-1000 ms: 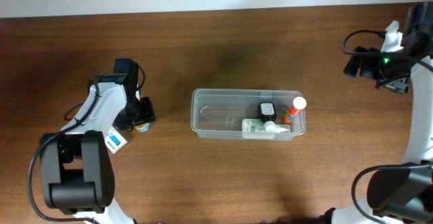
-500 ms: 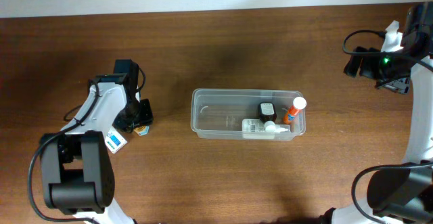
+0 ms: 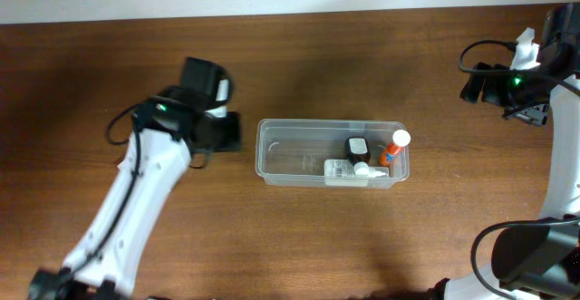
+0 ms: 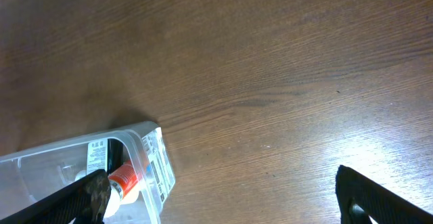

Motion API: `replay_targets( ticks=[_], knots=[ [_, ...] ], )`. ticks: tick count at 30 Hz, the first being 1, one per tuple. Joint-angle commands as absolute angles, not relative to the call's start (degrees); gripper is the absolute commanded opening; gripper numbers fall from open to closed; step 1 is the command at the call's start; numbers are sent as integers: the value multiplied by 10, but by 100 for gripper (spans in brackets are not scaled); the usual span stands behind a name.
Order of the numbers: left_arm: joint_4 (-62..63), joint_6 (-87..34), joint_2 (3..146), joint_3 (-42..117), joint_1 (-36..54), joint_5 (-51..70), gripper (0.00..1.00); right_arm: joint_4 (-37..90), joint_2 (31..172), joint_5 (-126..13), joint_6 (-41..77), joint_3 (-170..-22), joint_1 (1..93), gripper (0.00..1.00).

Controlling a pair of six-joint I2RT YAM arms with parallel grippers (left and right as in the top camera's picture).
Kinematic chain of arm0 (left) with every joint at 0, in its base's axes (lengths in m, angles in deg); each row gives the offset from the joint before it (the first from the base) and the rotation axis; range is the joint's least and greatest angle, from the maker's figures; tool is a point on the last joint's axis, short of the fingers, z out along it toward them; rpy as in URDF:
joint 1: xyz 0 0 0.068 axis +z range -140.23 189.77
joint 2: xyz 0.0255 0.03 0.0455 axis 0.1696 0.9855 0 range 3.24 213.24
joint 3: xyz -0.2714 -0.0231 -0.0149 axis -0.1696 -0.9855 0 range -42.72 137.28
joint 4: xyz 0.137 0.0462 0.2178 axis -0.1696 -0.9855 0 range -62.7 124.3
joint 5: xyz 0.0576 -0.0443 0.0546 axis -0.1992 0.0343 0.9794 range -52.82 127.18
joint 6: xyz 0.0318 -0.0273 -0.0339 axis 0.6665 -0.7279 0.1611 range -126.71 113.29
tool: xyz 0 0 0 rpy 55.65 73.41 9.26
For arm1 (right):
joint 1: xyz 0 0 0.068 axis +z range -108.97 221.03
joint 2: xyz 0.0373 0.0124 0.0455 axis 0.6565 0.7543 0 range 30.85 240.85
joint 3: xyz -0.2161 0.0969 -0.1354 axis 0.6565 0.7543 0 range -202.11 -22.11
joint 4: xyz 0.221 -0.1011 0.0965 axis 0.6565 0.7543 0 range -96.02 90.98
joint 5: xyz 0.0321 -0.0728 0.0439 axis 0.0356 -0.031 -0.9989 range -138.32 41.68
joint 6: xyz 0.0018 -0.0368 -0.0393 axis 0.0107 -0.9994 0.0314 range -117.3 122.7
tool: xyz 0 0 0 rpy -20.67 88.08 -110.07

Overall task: Pack container
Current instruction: 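Place the gold-capped jar into the container with the left gripper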

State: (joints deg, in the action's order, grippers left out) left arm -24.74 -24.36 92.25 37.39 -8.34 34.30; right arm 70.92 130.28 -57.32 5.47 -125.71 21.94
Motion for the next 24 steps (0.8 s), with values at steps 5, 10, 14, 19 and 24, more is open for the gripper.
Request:
replay_targets(
  ticks=[5,10,14,19,24],
  knots=[
    [-189,-270,918,391,-239,325,27,710,1306,-583,54,-1254,219,98],
    [-101,-270,981,391,-302,324,27,710,1306,-583,54,-1254,219,98],
    [-47,-270,1051,391,-318,324,26,711,1306,-583,54,-1254,219,98],
    [-24,-263,1110,391,-319,320,27,711,1306,-583,54,-1254,219,98],
    [-2,-261,1118,394,-318,320,59,711,1306,-583,54,-1254,219,98]
  ],
)
